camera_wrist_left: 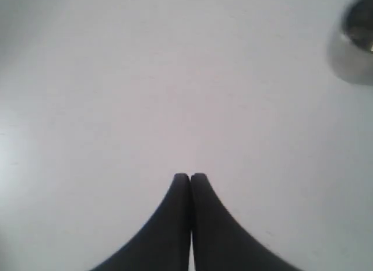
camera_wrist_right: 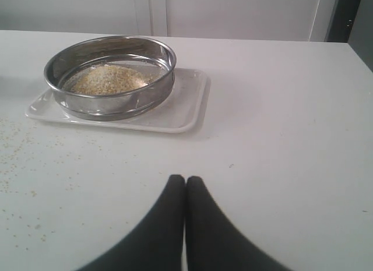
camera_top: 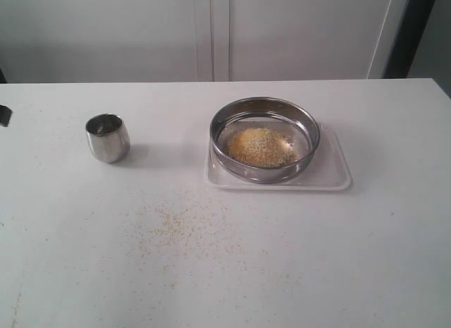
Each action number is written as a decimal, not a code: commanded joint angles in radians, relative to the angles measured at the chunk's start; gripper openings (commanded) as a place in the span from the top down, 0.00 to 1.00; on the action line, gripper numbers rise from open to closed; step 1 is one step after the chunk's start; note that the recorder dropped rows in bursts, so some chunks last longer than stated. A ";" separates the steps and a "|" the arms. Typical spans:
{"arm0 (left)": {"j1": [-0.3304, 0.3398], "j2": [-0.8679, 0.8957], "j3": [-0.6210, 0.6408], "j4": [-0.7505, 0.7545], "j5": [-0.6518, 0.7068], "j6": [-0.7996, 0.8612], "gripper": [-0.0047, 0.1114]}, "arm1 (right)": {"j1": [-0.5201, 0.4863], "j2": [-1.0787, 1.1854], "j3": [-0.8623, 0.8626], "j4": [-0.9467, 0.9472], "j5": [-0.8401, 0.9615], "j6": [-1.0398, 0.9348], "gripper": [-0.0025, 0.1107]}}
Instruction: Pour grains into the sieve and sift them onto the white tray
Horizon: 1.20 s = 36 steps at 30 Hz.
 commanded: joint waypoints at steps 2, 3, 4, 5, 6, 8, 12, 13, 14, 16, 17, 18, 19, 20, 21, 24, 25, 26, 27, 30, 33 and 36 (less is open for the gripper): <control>-0.002 -0.034 0.013 -0.394 0.069 0.296 0.96 | -0.008 -0.006 0.006 -0.006 -0.002 0.000 0.98; -0.002 -0.041 0.027 -0.394 0.074 0.296 0.96 | -0.008 -0.006 0.006 -0.006 -0.002 0.000 0.98; -0.002 -0.051 0.047 -0.394 0.072 0.296 0.96 | -0.008 -0.006 0.006 -0.006 -0.002 0.000 0.98; -0.002 -0.063 0.071 -0.394 0.063 0.296 0.96 | -0.008 -0.006 0.006 -0.006 -0.002 0.000 0.98; -0.001 -0.077 0.097 -0.394 0.049 0.291 0.96 | -0.008 -0.006 0.006 -0.006 -0.002 0.000 0.98; -0.001 -0.113 0.143 -0.394 0.008 0.265 0.96 | -0.008 -0.006 0.006 -0.006 -0.002 0.000 0.98; -0.001 -0.190 0.229 -0.394 -0.035 0.178 0.96 | -0.008 -0.006 0.006 -0.006 -0.002 0.000 0.98; -0.001 -0.205 0.248 -0.394 -0.035 0.178 0.96 | -0.008 -0.006 0.006 -0.006 -0.002 0.000 0.98; -0.001 -0.221 0.266 -0.394 -0.030 0.178 0.96 | -0.008 -0.006 0.006 -0.006 -0.002 0.000 0.98; -0.001 -0.257 0.299 -0.399 -0.026 0.180 0.96 | -0.008 -0.006 0.006 -0.006 -0.002 0.000 0.98; -0.001 -0.275 0.317 -0.399 -0.026 0.180 0.96 | -0.008 -0.006 0.006 -0.006 -0.002 0.000 0.98; -0.001 -0.293 0.332 -0.399 -0.029 0.180 0.96 | -0.008 -0.006 0.006 -0.006 -0.002 0.000 0.98; -0.001 -0.307 0.341 -0.399 -0.034 0.180 0.96 | -0.008 -0.006 0.006 -0.006 -0.002 0.000 0.98; -0.001 -0.322 0.348 -0.399 -0.046 0.180 0.96 | -0.008 -0.006 0.006 -0.006 -0.002 0.000 0.98; -0.001 -0.336 0.353 -0.399 -0.051 0.180 0.96 | -0.008 -0.006 0.006 -0.006 -0.002 0.000 0.98; -0.001 -0.362 0.353 -0.399 -0.049 0.180 0.96 | -0.008 -0.006 0.006 -0.030 -0.002 0.000 0.98; -0.001 -0.368 0.353 -0.399 -0.042 0.180 0.96 | -0.008 -0.006 0.006 -0.030 -0.002 0.000 0.98; -0.001 -0.368 0.353 -0.399 -0.035 0.180 0.96 | -0.008 -0.006 0.006 -0.030 -0.002 0.000 0.98; -0.001 -0.368 0.353 -0.399 -0.035 0.180 0.96 | -0.008 -0.006 0.006 -0.030 -0.002 0.000 0.98; -0.001 -0.365 0.353 -0.397 -0.044 0.180 0.96 | -0.008 -0.006 0.006 -0.030 -0.002 0.000 0.98; -0.001 -0.365 0.353 -0.397 -0.046 0.180 0.96 | -0.008 -0.006 0.006 -0.030 -0.002 0.000 0.98; -0.001 -0.365 0.353 -0.397 -0.046 0.180 0.96 | -0.008 -0.006 0.006 -0.030 -0.002 0.000 0.98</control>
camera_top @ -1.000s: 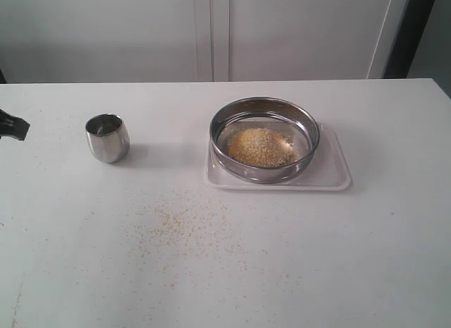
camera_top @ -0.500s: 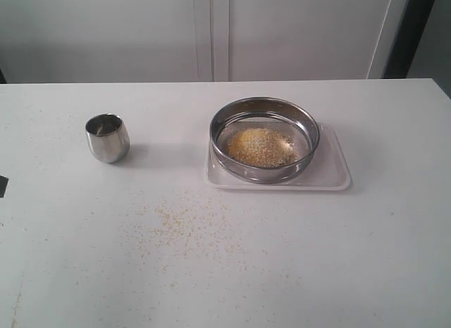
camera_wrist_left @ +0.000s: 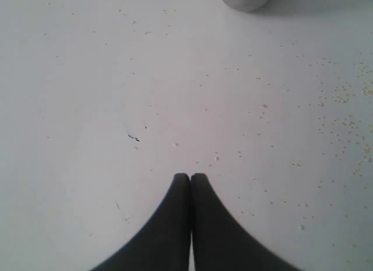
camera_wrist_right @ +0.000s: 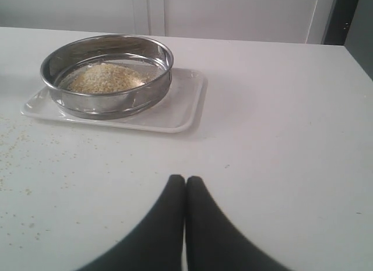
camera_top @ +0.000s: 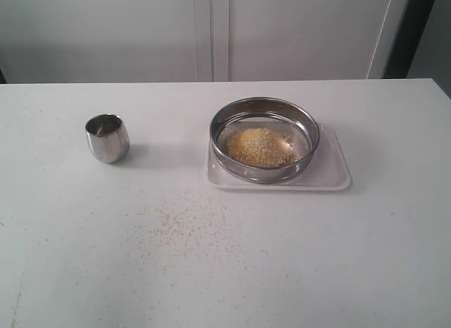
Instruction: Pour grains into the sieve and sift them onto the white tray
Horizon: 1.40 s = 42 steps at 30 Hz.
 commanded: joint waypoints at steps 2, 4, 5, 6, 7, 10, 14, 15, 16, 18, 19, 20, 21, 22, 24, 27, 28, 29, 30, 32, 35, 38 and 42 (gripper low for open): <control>0.001 -0.007 0.007 -0.006 0.002 -0.009 0.96 | -0.008 -0.006 0.006 -0.007 -0.002 0.000 0.98; 0.001 -0.007 0.007 -0.006 0.002 -0.009 0.96 | -0.008 -0.006 0.006 -0.015 -0.013 -0.017 0.98; 0.001 -0.007 0.007 -0.006 0.002 -0.007 0.96 | -0.008 -0.006 0.006 -0.018 -0.022 -0.021 0.98; 0.001 -0.007 0.007 -0.006 0.002 -0.005 0.96 | -0.008 -0.006 0.006 -0.018 -0.033 -0.021 0.98; 0.001 -0.007 0.007 -0.006 0.002 -0.005 0.96 | -0.008 -0.006 0.006 -0.018 -0.046 -0.021 0.98; 0.001 -0.007 0.007 -0.006 0.002 -0.005 0.96 | -0.008 -0.006 0.006 -0.018 -0.106 -0.021 0.98; 0.001 -0.007 0.007 -0.006 0.002 -0.005 0.96 | -0.008 -0.006 0.006 -0.018 -0.196 -0.021 0.98; 0.001 -0.007 0.007 -0.006 0.002 -0.005 0.96 | -0.008 -0.006 0.006 -0.018 -0.216 -0.021 0.98; 0.001 -0.007 0.007 -0.006 0.002 -0.005 0.96 | -0.008 -0.006 0.006 -0.018 -0.239 -0.021 0.98; 0.001 -0.007 0.007 -0.006 0.002 -0.005 0.96 | -0.008 -0.006 0.006 -0.018 -0.302 -0.017 0.98; 0.001 -0.007 0.007 -0.006 0.002 -0.005 0.96 | -0.008 -0.006 0.006 -0.010 -0.352 -0.003 0.98; 0.001 -0.007 0.007 -0.006 0.002 -0.005 0.96 | -0.008 -0.006 0.006 -0.006 -0.411 0.019 0.98; 0.001 -0.007 0.007 -0.006 0.002 -0.005 0.96 | -0.008 -0.006 0.006 0.003 -0.453 0.045 0.98; 0.001 -0.007 0.007 -0.006 0.002 -0.005 0.96 | -0.008 -0.006 0.006 0.010 -0.500 0.092 0.98; 0.001 -0.007 0.007 -0.006 0.002 -0.005 0.96 | -0.008 -0.006 0.006 0.012 -0.578 0.224 0.98; 0.001 -0.007 0.007 -0.006 0.002 -0.005 0.96 | -0.008 -0.006 0.006 0.012 -0.684 0.435 0.98; 0.001 -0.007 0.007 -0.006 0.002 -0.005 0.96 | -0.008 -0.006 0.006 -0.003 -0.729 0.476 0.98; 0.001 -0.007 0.007 -0.006 0.002 -0.005 0.96 | -0.008 -0.006 0.006 -0.021 -0.771 0.493 0.98; 0.001 -0.007 0.007 -0.004 0.002 -0.005 0.96 | -0.008 -0.006 0.006 -0.037 -0.799 0.492 0.98; 0.001 -0.007 0.007 -0.004 0.002 -0.005 0.96 | -0.008 -0.006 -0.020 -0.059 -0.825 0.490 0.98; 0.001 -0.007 0.007 -0.004 0.002 -0.005 0.96 | -0.008 -0.006 -0.098 -0.060 -0.797 0.446 0.98; 0.001 -0.007 0.007 -0.004 0.002 -0.005 0.96 | -0.008 0.093 -0.221 -0.060 -0.748 0.337 0.98; 0.001 -0.007 0.007 -0.004 0.002 -0.005 0.96 | -0.008 0.324 -0.371 -0.060 -0.729 0.266 0.98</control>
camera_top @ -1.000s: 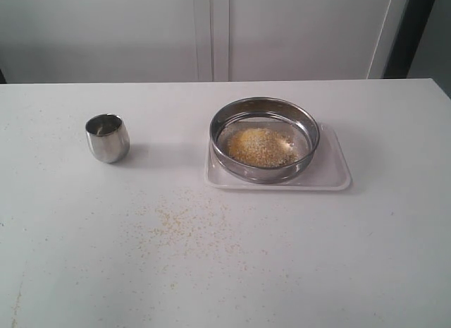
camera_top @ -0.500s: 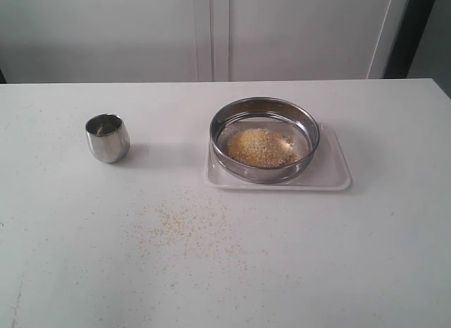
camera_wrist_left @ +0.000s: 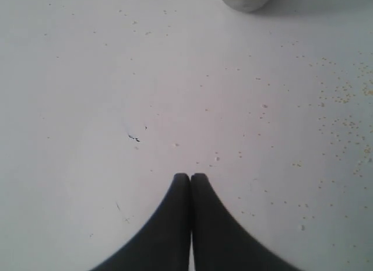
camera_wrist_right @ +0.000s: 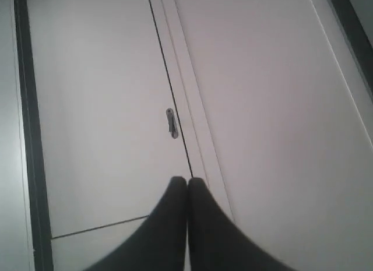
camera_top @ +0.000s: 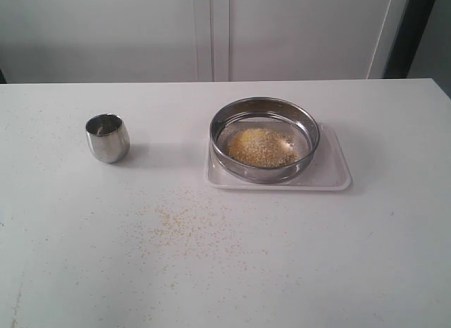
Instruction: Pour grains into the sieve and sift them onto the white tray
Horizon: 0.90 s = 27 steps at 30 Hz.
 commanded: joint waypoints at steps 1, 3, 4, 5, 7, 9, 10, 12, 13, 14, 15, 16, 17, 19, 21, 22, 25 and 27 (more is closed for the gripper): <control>0.001 -0.007 0.007 -0.004 0.003 -0.005 0.96 | -0.008 0.196 -0.113 -0.015 0.030 -0.079 0.98; 0.001 -0.007 0.007 -0.004 0.003 -0.005 0.96 | -0.008 0.300 -0.174 -0.015 0.054 -0.079 0.98; 0.001 -0.007 0.007 -0.004 0.003 -0.005 0.96 | -0.008 0.352 -0.206 -0.015 0.075 -0.079 0.98; 0.001 -0.007 0.007 -0.004 0.003 -0.005 0.96 | -0.008 0.389 -0.231 -0.015 0.090 -0.079 0.98; 0.001 -0.007 0.007 -0.004 0.003 -0.005 0.96 | -0.008 0.470 -0.289 -0.030 0.154 -0.079 0.98; 0.001 -0.007 0.007 -0.004 0.003 -0.005 0.96 | -0.008 0.546 -0.353 -0.063 0.230 -0.079 0.98; 0.001 -0.007 0.007 -0.004 0.003 -0.005 0.96 | -0.008 0.588 -0.386 -0.089 0.274 -0.079 0.98; 0.001 -0.007 0.007 -0.004 0.003 -0.005 0.96 | -0.008 0.634 -0.424 -0.103 0.329 -0.079 0.98; 0.001 -0.007 0.007 -0.004 0.003 -0.005 0.96 | -0.008 0.659 -0.444 -0.106 0.358 -0.079 0.98; 0.001 -0.007 0.007 -0.004 0.003 -0.005 0.96 | -0.008 0.684 -0.462 -0.108 0.381 -0.079 0.98; 0.001 -0.007 0.007 -0.004 0.003 -0.005 0.96 | -0.008 0.708 -0.481 -0.110 0.409 -0.079 0.98; 0.001 -0.007 0.007 -0.004 0.003 -0.005 0.96 | -0.008 0.751 -0.512 -0.119 0.447 -0.085 0.98; 0.001 -0.007 0.007 -0.004 0.003 -0.005 0.96 | -0.008 0.775 -0.530 -0.119 0.469 -0.104 0.98; 0.001 -0.007 0.007 -0.004 0.003 -0.005 0.96 | 0.006 0.844 -0.585 -0.117 0.557 -0.180 0.98; 0.001 -0.007 0.007 -0.004 0.003 -0.005 0.96 | 0.020 0.927 -0.651 -0.117 0.666 -0.233 0.98; 0.001 -0.007 0.007 -0.004 0.003 -0.005 0.96 | 0.031 0.986 -0.693 -0.117 0.741 -0.266 0.98; 0.001 -0.007 0.007 -0.004 0.003 -0.005 0.96 | 0.046 1.127 -0.817 -0.062 0.918 -0.368 0.98; 0.001 -0.007 0.007 -0.004 0.003 -0.005 0.96 | 0.046 1.219 -0.901 -0.032 1.016 -0.408 0.98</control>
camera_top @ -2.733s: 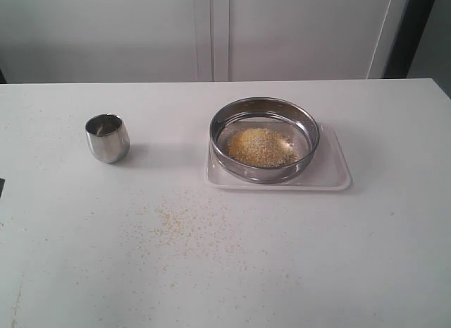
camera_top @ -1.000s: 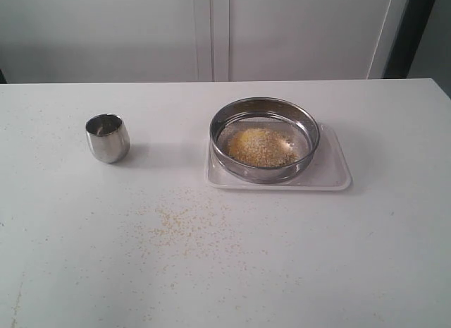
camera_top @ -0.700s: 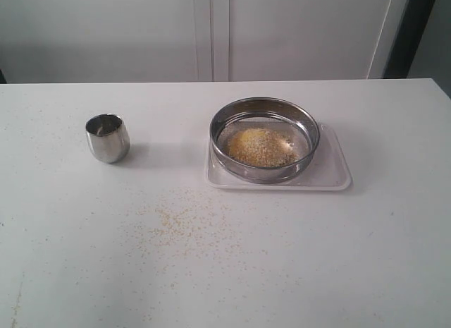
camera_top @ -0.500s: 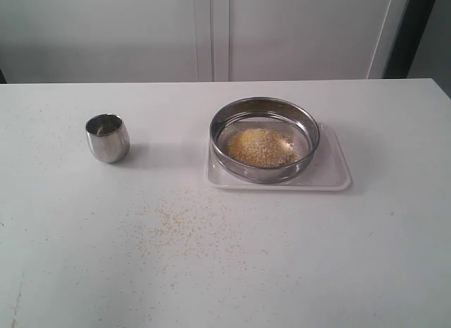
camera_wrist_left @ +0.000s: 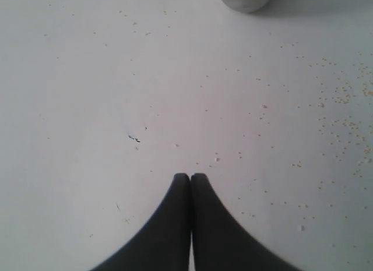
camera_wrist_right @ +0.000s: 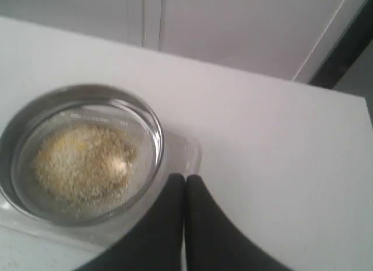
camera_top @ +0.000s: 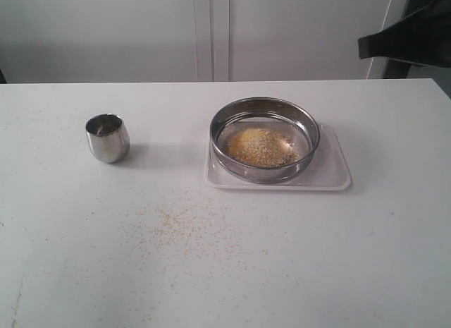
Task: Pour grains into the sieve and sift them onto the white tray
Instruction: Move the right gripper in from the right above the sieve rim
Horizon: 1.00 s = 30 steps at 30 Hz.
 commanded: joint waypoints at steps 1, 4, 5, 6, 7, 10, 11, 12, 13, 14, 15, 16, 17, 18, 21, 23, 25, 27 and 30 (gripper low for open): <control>0.001 -0.007 0.007 -0.004 0.004 -0.005 0.96 | 0.004 0.155 -0.143 0.051 0.183 -0.090 0.98; 0.001 -0.007 0.007 -0.004 0.004 -0.005 0.96 | 0.004 0.296 -0.265 0.052 0.329 -0.122 0.98; 0.001 -0.007 0.007 -0.004 0.004 -0.005 0.96 | 0.004 0.318 -0.287 0.055 0.352 -0.122 0.98; 0.001 -0.007 0.007 -0.004 0.004 -0.005 0.96 | 0.004 0.345 -0.313 0.063 0.381 -0.122 0.98; 0.001 -0.007 0.007 -0.004 0.004 -0.005 0.96 | 0.004 0.371 -0.338 0.072 0.404 -0.127 0.98; 0.001 -0.007 0.007 -0.004 0.004 -0.005 0.96 | 0.004 0.437 -0.403 0.084 0.451 -0.141 0.98; 0.001 -0.007 0.007 -0.004 0.004 -0.005 0.96 | 0.004 0.452 -0.418 0.084 0.459 -0.141 0.98; 0.001 -0.007 0.007 -0.004 0.004 -0.005 0.96 | 0.004 0.469 -0.434 0.084 0.466 -0.141 0.98; 0.001 -0.007 0.007 -0.004 0.004 -0.005 0.96 | 0.002 0.485 -0.451 0.089 0.471 -0.139 0.98; 0.001 -0.007 0.007 -0.004 0.004 -0.005 0.96 | 0.000 0.497 -0.464 0.095 0.481 -0.139 0.98; 0.001 -0.007 0.007 -0.004 0.004 -0.005 0.96 | 0.000 0.512 -0.482 0.094 0.493 -0.139 0.98; 0.001 -0.007 0.007 -0.004 0.004 -0.005 0.96 | 0.000 0.528 -0.499 0.094 0.508 -0.139 0.98; 0.001 -0.007 0.007 -0.004 0.004 -0.005 0.96 | 0.000 0.543 -0.516 0.092 0.519 -0.139 0.97; 0.001 -0.007 0.007 -0.004 0.004 -0.005 0.96 | 0.000 0.557 -0.533 0.092 0.530 -0.139 0.95; 0.001 -0.007 0.007 -0.004 0.004 -0.005 0.96 | 0.000 0.593 -0.578 0.095 0.550 -0.141 0.87; 0.001 -0.007 0.007 -0.004 0.004 -0.005 0.96 | 0.000 0.610 -0.606 0.099 0.564 -0.154 0.78; 0.001 -0.007 0.007 -0.004 0.004 -0.005 0.96 | 0.000 0.624 -0.628 0.101 0.571 -0.154 0.69; 0.001 -0.007 0.007 -0.004 0.004 -0.005 0.96 | 0.000 0.632 -0.646 0.115 0.571 -0.154 0.61; 0.001 -0.007 0.007 -0.004 0.004 -0.005 0.96 | 0.000 0.642 -0.668 0.163 0.567 -0.154 0.55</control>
